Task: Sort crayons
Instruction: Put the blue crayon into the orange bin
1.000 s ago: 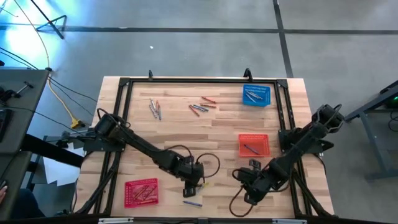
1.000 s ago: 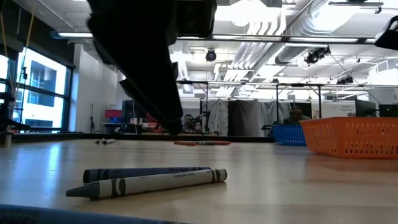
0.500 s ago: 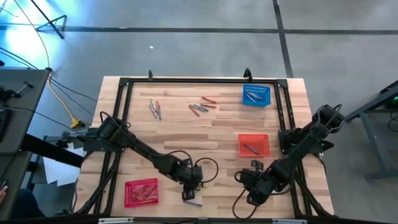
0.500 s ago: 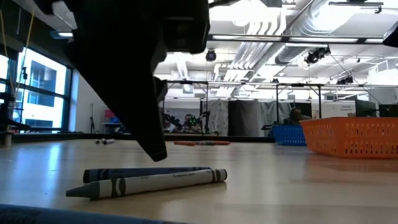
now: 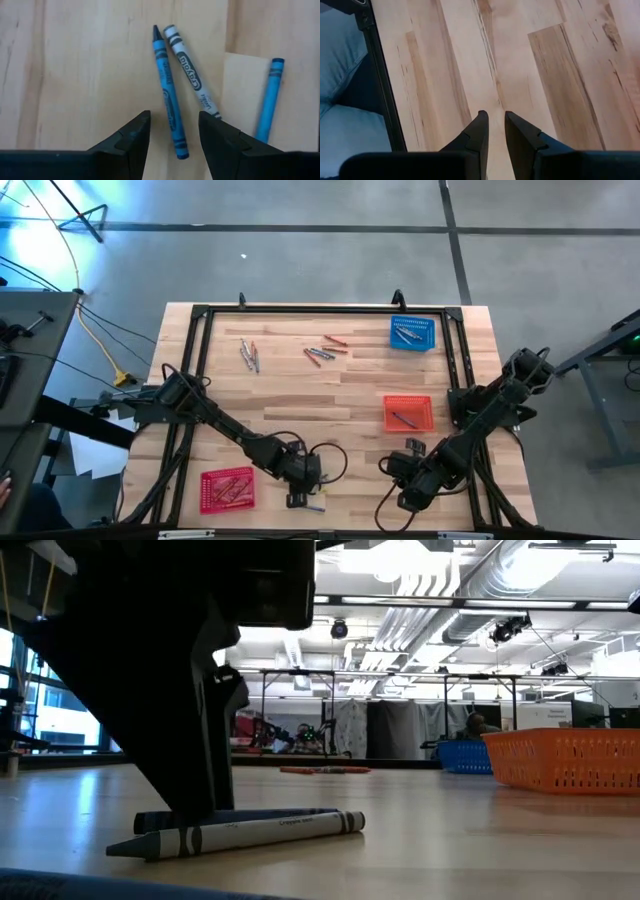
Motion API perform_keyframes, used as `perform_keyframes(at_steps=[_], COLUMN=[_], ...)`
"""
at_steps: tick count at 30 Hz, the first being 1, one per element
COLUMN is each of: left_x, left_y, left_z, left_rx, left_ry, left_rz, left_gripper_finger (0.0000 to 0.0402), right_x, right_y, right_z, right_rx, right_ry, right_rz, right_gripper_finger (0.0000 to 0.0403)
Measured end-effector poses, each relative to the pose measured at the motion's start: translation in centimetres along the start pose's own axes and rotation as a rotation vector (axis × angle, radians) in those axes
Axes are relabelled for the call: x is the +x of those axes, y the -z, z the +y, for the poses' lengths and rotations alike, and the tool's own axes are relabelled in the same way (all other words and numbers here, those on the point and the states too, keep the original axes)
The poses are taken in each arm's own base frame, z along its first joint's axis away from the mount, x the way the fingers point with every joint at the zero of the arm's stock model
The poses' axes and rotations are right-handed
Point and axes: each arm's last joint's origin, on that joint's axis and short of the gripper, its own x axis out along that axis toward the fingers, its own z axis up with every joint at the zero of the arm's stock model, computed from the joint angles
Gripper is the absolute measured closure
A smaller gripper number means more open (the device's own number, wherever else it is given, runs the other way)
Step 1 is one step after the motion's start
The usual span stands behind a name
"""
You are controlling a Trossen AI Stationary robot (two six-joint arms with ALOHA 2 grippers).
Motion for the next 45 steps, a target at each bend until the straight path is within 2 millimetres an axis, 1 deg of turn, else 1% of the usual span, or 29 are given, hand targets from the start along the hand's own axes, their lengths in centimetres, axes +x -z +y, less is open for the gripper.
perform_keyframes(at_steps=[5, 8, 13, 17, 20, 21, 25, 28, 30, 33, 36, 39, 42, 45], left_x=[0.9, 0.9, 1.0, 1.0, 1.1, 1.1, 1.1, 0.7, 0.1, -1.0, -2.9, -4.6, -6.6, -8.5], left_y=[0.3, 0.4, 0.6, 0.6, 0.4, 0.4, 0.1, -0.4, -0.8, -1.4, -2.7, -3.5, -4.6, -5.7], left_z=[0.2, 0.4, 0.6, 0.8, 1.1, 1.1, 1.4, 1.4, 1.5, 2.4, 2.8, 3.3, 3.7, 3.6], left_rx=[0.008, 0.019, 0.031, 0.033, 0.037, 0.030, 0.006, -0.010, -0.016, -0.026, -0.024, -0.014, -0.009, 0.002], left_ry=[-0.052, -0.092, -0.129, -0.142, -0.115, -0.107, -0.078, -0.052, -0.051, -0.130, -0.165, -0.204, -0.267, -0.316], left_rz=[-0.003, -0.006, 0.001, 0.007, 0.025, 0.031, 0.035, 0.004, -0.019, -0.077, -0.178, -0.244, -0.368, -0.513], left_gripper_finger=[0.0245, 0.0253, 0.0293, 0.0342, 0.0384, 0.0392, 0.0397, 0.0399, 0.0400, 0.0401, 0.0401, 0.0401, 0.0401, 0.0401], right_x=[0.0, 0.0, 0.0, 0.0, 0.0, 0.0, 0.0, 0.0, 0.0, 0.0, -0.1, -0.7, -1.7, -2.8], right_y=[0.0, 0.0, 0.0, 0.0, 0.0, 0.0, 0.0, 0.1, 0.1, 0.1, 0.1, 0.0, -0.3, -0.8], right_z=[-0.1, -0.1, -0.1, -0.1, -0.1, -0.1, -0.2, -0.3, -0.4, -0.6, -0.8, -1.1, -1.5, -1.8], right_rx=[-0.001, -0.002, -0.003, -0.004, -0.006, -0.006, -0.007, -0.010, -0.013, -0.018, -0.042, -0.052, -0.059, -0.084], right_ry=[0.008, 0.010, 0.010, 0.016, 0.018, 0.018, 0.022, 0.039, 0.051, 0.083, 0.109, 0.129, 0.161, 0.223], right_rz=[-0.006, -0.005, -0.004, -0.010, -0.008, -0.008, -0.006, -0.005, -0.004, -0.027, -0.039, -0.073, -0.159, -0.338], right_gripper_finger=[0.0345, 0.0345, 0.0345, 0.0345, 0.0345, 0.0345, 0.0345, 0.0345, 0.0345, 0.0345, 0.0345, 0.0345, 0.0345, 0.0345])
